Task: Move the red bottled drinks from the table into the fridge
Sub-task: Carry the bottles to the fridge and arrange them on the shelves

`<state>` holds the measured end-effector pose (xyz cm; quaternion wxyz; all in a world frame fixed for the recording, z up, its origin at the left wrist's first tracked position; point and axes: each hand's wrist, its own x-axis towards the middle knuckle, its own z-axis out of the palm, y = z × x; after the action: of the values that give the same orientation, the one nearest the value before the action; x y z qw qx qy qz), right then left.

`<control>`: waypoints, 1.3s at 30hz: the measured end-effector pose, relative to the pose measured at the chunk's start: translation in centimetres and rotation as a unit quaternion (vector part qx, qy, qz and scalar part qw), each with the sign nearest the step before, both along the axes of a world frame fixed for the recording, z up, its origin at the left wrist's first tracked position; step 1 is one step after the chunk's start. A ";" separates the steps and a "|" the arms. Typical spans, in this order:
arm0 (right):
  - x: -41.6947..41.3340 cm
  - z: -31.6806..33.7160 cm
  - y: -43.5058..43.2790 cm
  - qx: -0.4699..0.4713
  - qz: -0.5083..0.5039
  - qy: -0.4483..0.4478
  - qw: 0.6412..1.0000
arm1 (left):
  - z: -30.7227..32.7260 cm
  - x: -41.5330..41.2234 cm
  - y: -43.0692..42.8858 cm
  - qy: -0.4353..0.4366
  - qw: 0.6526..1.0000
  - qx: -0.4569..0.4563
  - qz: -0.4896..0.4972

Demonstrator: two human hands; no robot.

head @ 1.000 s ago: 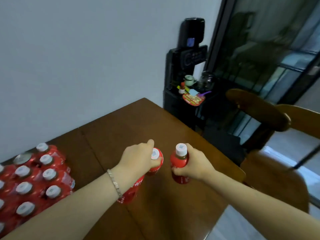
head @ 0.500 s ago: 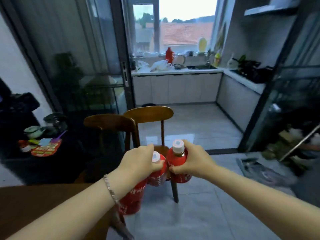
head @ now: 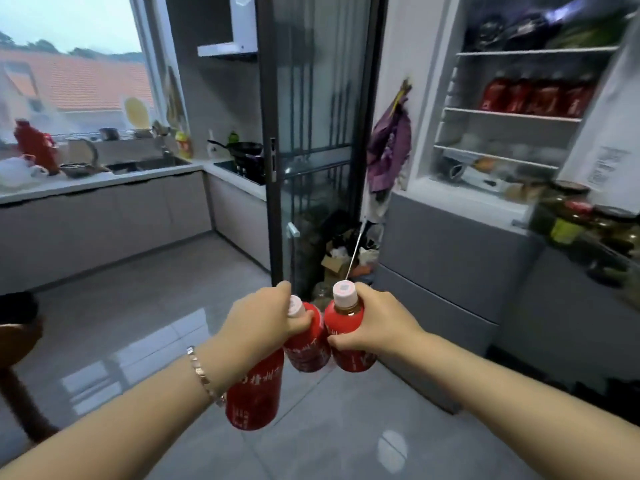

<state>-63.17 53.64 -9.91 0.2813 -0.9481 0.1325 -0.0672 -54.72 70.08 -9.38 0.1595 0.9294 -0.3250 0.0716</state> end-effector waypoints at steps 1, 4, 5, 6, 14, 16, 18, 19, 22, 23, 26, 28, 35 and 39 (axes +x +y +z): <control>0.7 0.5 -1.8 -0.004 -0.022 0.007 1.000 | 0.5 1.2 -2.0 -0.002 1.000 0.004 -0.018; 4.3 0.6 -9.5 -0.010 -0.093 -0.012 0.996 | 1.1 6.7 -11.0 0.005 0.995 -0.024 -0.101; 5.2 1.2 -11.1 -0.020 -0.114 -0.007 0.993 | 1.4 8.3 -13.1 -0.001 0.992 -0.027 -0.120; 6.2 1.5 -12.9 -0.019 -0.129 -0.009 0.991 | 1.9 9.8 -15.2 -0.002 0.990 -0.027 -0.137; 13.8 7.3 -28.3 -0.020 -0.277 -0.070 0.958 | 8.4 21.5 -34.2 -0.069 0.951 -0.097 -0.286; 15.0 9.1 -31.8 -0.019 -0.309 -0.092 0.946 | 10.3 23.4 -38.5 -0.079 0.942 -0.114 -0.306; 16.2 10.5 -35.8 -0.030 -0.332 -0.106 0.937 | 11.7 25.3 -43.4 -0.100 0.933 -0.123 -0.322; 16.5 11.1 -37.3 -0.034 -0.343 -0.112 0.932 | 12.2 25.9 -45.1 -0.111 0.932 -0.128 -0.320; 18.5 12.6 -43.9 -0.036 -0.378 -0.167 0.910 | 13.9 28.7 -52.9 -0.118 0.924 -0.156 -0.330; 19.1 13.3 -46.2 -0.035 -0.384 -0.186 0.904 | 14.7 29.4 -55.4 -0.120 0.921 -0.162 -0.333; 21.0 14.5 -52.1 -0.037 -0.406 -0.237 0.882 | 16.6 31.1 -61.1 -0.125 0.913 -0.195 -0.337; 22.5 15.9 -56.7 -0.033 -0.416 -0.282 0.864 | 18.5 32.2 -65.2 -0.133 0.907 -0.218 -0.335; 28.0 21.8 -71.4 -0.082 -0.465 -0.385 0.793 | 25.7 36.0 -79.9 -0.210 0.876 -0.278 -0.334; 30.0 23.3 -78.4 -0.141 -0.534 -0.334 0.764 | 28.0 37.7 -87.4 -0.228 0.868 -0.270 -0.350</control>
<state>-33.15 -24.80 13.42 0.0896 -0.6712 0.5038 -0.5363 -16.99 -17.35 18.67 0.3400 0.6331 -0.6246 0.3057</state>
